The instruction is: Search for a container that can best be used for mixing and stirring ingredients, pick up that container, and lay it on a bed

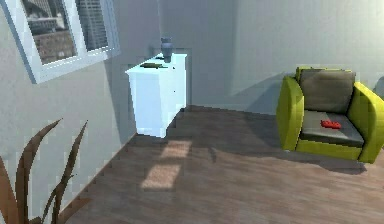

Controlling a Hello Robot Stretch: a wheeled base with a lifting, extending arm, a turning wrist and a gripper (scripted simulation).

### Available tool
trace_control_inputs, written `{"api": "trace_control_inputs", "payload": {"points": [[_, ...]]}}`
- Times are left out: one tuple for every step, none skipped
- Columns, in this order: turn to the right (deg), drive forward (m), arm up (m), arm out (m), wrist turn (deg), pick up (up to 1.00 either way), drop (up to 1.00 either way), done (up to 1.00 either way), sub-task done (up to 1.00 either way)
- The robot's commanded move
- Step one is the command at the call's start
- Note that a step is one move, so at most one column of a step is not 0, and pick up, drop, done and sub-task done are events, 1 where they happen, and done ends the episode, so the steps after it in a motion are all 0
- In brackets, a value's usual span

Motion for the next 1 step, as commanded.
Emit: {"api": "trace_control_inputs", "payload": {"points": [[0.0,0.00,0.00,0.00,-45.0,0.00,0.00,0.00,0.00]]}}
